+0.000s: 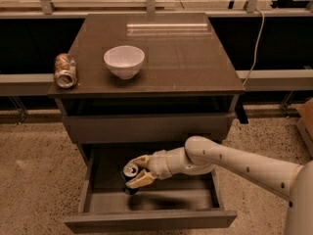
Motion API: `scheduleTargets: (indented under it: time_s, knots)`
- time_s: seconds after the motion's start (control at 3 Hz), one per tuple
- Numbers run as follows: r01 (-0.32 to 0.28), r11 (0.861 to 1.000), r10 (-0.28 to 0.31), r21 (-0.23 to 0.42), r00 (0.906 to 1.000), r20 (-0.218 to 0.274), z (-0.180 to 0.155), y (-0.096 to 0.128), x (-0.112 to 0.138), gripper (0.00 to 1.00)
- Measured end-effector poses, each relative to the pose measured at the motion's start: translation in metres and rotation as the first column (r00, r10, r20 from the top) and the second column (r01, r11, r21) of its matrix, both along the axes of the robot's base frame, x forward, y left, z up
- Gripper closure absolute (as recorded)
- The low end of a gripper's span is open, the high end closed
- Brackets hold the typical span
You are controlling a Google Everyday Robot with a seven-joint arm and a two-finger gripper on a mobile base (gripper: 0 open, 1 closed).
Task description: Place pepsi can into middle drawer
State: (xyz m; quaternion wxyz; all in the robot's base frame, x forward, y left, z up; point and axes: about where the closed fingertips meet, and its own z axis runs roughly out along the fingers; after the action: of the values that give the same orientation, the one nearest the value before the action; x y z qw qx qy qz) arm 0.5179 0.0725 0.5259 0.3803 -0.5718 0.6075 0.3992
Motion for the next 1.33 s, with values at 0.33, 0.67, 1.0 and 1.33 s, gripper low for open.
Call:
scheduleTargets:
  time_s: [0.33, 0.67, 1.0, 1.33]
  knots:
    - [0.010, 0.999, -0.012, -0.051, 0.9997, -0.020, -0.039, -0.005, -0.006, 1.00]
    - [0.054, 0.992, -0.053, -0.113, 0.9986, 0.005, -0.064, -0.013, -0.018, 0.86]
    - [0.146, 0.975, -0.139, -0.165, 0.9889, 0.051, -0.091, -0.020, -0.015, 0.55]
    - [0.136, 0.978, -0.130, -0.160, 0.9904, 0.047, -0.089, -0.018, -0.015, 0.31]
